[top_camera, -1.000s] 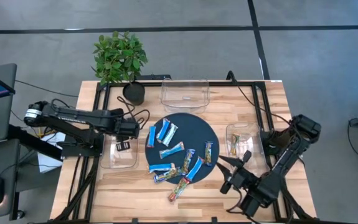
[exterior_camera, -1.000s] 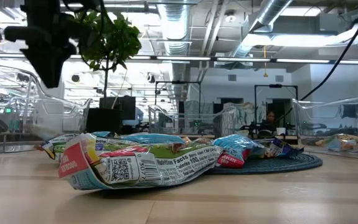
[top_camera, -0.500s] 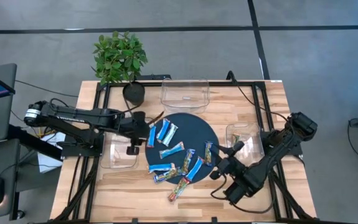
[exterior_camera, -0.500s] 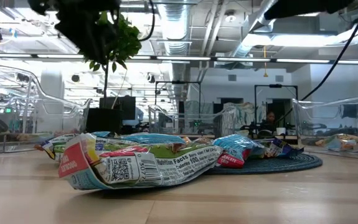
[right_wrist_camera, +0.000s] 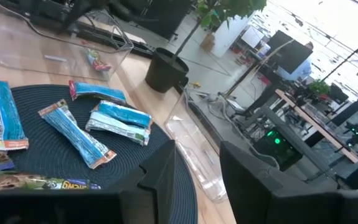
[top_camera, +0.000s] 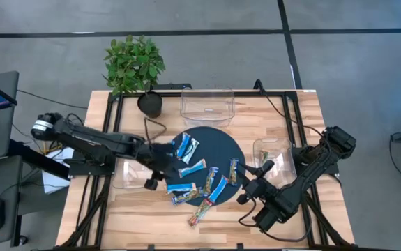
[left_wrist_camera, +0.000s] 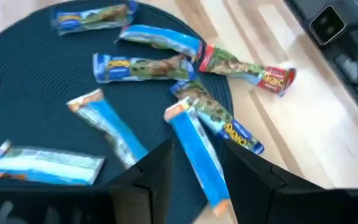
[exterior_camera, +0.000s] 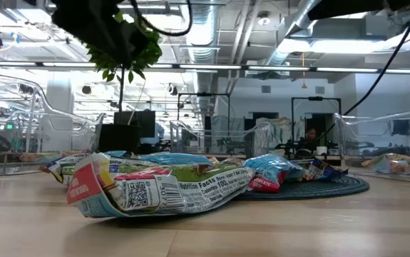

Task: Pick and place Granola Bars by type
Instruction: Put the bottom left blue granola bar into the top transparent bin

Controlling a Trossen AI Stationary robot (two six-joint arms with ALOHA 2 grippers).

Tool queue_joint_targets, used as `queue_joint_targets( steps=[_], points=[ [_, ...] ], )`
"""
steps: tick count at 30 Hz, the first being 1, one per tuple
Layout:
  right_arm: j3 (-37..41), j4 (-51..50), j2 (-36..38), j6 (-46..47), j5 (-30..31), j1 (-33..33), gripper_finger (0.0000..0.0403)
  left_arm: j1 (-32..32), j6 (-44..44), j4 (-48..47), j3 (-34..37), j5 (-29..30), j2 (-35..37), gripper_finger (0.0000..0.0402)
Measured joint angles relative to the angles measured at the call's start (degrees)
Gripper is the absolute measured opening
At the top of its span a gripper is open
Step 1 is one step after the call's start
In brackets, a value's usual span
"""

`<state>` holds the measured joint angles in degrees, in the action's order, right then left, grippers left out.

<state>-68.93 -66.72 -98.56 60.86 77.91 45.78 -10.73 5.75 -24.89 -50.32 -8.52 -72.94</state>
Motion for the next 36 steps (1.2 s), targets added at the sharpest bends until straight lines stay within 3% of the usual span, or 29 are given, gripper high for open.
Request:
queue_joint_targets(
  steps=[6,10,22,36],
  points=[
    [0.0,0.4,0.0,-0.8,0.0,0.0,0.0120,-6.7,-1.5,4.8,0.1,4.6,-5.7,0.0129],
    [0.0,0.9,0.0,-1.3,0.0,0.0,0.0120,-9.0,-3.4,7.7,0.1,4.8,-9.2,0.0129],
    [0.0,1.0,0.0,-1.4,0.0,0.4,0.0120,-10.8,-9.2,14.4,0.0,4.8,-19.9,0.0129],
    [0.0,1.1,0.0,-1.4,-0.1,0.3,0.0120,-11.1,-10.0,23.2,0.0,4.7,-24.5,0.0129]
  ],
)
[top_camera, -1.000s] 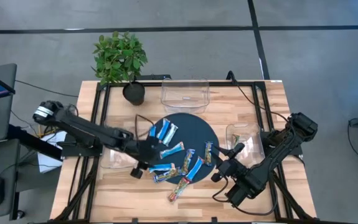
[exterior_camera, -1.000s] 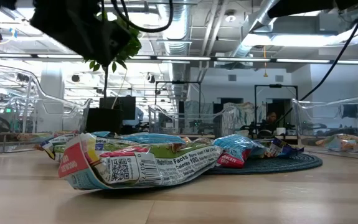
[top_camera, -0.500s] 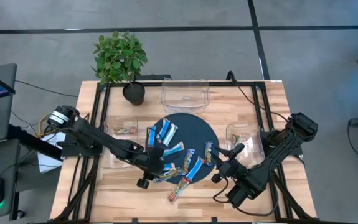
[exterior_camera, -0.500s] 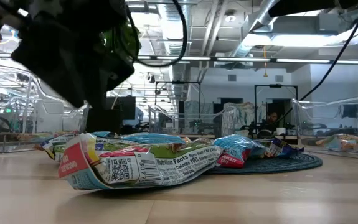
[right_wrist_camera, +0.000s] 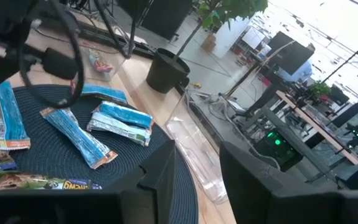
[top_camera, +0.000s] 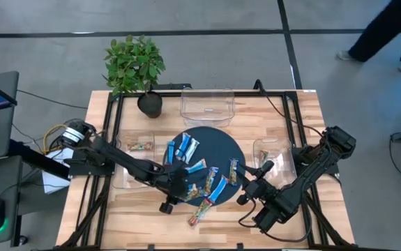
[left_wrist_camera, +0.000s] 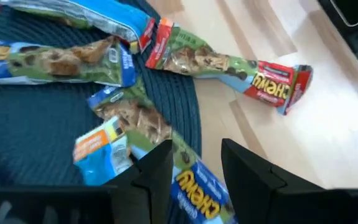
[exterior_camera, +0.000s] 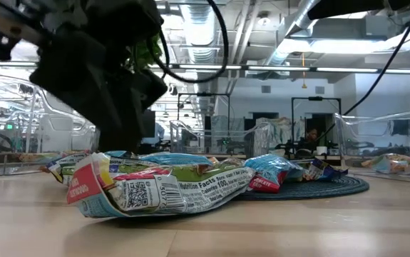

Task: Pick and place Granola Bars by type
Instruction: Put the bottom left blue granola bar into the top transparent bin

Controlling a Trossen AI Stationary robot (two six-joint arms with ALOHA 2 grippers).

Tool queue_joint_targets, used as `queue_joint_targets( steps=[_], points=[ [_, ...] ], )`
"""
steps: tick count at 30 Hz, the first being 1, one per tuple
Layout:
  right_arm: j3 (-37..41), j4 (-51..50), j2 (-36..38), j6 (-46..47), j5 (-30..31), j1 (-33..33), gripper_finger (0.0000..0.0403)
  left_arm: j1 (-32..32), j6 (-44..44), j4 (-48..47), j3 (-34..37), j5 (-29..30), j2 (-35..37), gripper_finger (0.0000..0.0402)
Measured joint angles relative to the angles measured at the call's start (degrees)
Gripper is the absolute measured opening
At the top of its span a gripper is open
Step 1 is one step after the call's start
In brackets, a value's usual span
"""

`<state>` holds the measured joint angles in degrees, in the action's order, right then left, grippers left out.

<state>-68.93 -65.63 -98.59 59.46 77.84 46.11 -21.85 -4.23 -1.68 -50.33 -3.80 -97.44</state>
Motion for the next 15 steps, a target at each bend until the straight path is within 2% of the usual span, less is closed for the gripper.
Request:
queue_joint_targets(
  steps=[15],
  points=[
    [0.0,0.1,0.0,0.0,-0.5,0.0,0.0120,0.7,0.0,-0.2,0.0,1.3,-2.4,0.0141]
  ],
)
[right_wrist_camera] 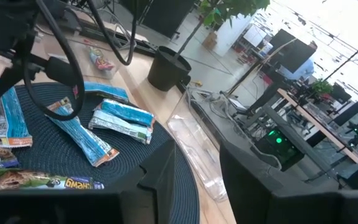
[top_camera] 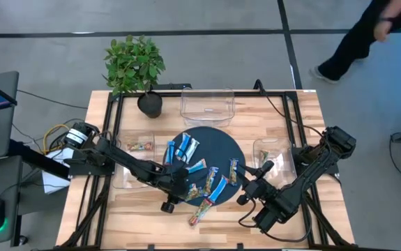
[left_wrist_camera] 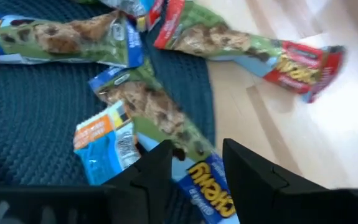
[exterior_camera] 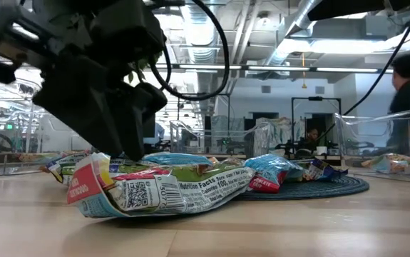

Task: Pick and place Granola Bars by type
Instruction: Put the bottom left blue granola bar into the top transparent bin

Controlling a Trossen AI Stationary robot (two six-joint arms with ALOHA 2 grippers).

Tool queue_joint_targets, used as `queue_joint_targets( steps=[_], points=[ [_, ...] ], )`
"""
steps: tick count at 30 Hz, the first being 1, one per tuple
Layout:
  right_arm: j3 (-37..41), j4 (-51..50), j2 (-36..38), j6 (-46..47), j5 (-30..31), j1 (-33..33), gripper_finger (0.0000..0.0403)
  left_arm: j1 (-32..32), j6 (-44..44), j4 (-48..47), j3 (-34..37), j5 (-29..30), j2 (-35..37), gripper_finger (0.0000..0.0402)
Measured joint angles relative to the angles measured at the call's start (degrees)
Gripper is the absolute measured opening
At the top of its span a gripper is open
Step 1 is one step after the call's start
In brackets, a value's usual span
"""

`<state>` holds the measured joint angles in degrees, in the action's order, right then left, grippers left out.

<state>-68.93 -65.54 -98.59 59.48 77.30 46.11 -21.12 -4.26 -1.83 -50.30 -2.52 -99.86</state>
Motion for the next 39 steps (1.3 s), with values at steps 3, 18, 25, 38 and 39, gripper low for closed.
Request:
queue_joint_targets(
  steps=[3,18,25,38,39],
  points=[
    [0.0,0.0,0.0,0.0,0.0,0.0,0.0120,0.0,0.0,-0.3,0.0,0.3,-0.6,0.0153],
    [0.0,0.0,0.0,0.0,0.0,0.0,0.0120,0.0,-1.2,-1.3,-0.1,0.2,-1.6,0.0179],
    [0.0,0.0,0.0,0.0,0.0,0.0,0.0120,0.0,0.6,-1.7,-0.1,-1.6,-1.6,0.0176],
    [0.0,0.0,0.0,0.0,0.0,0.0,0.0120,0.0,2.1,-2.2,-0.1,-1.8,-1.6,0.0088],
    [0.0,0.0,0.0,0.0,0.0,0.0,0.0120,0.0,2.1,-2.1,-0.1,-1.7,-1.6,0.0084]
  ],
)
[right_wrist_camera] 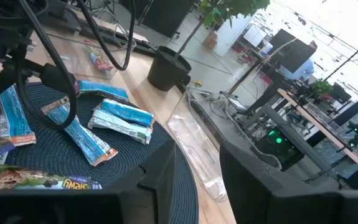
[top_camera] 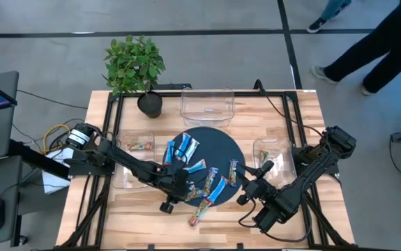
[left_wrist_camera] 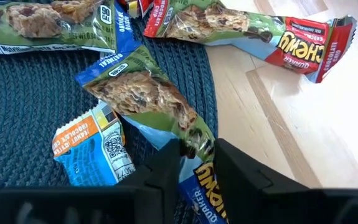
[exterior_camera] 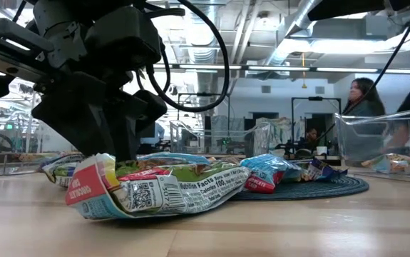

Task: Pick and place Granola Bars by type
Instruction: Put the bottom left blue granola bar into the top transparent bin

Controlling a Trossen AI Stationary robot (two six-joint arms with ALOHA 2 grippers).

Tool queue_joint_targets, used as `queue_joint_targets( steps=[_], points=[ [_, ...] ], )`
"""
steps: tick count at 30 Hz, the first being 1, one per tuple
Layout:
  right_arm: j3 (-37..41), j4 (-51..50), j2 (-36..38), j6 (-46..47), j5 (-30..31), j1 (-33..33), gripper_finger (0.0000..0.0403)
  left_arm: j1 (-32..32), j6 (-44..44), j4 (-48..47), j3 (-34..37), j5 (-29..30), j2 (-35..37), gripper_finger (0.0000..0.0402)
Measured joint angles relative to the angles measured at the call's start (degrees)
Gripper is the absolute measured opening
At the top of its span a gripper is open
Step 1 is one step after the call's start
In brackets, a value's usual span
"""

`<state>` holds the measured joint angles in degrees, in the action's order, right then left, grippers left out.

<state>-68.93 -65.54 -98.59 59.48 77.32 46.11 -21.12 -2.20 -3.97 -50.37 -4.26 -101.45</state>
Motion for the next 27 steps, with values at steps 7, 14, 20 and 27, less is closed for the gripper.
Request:
queue_joint_targets(
  steps=[7,14,20,27],
  points=[
    [0.0,0.0,0.0,0.0,0.0,0.0,0.0120,0.0,0.0,0.8,0.0,0.0,0.0,0.0065],
    [0.0,0.0,0.0,0.0,0.0,0.0,0.0120,0.0,1.2,0.1,-0.9,0.1,-0.1,0.0050],
    [0.0,0.0,0.0,0.0,-0.1,0.0,0.0120,0.0,2.0,-1.2,-1.9,0.2,-0.1,0.0034],
    [0.0,0.0,0.0,0.0,-0.1,0.0,0.0120,0.0,3.6,-3.3,-3.6,0.4,-0.2,0.0022]
  ],
)
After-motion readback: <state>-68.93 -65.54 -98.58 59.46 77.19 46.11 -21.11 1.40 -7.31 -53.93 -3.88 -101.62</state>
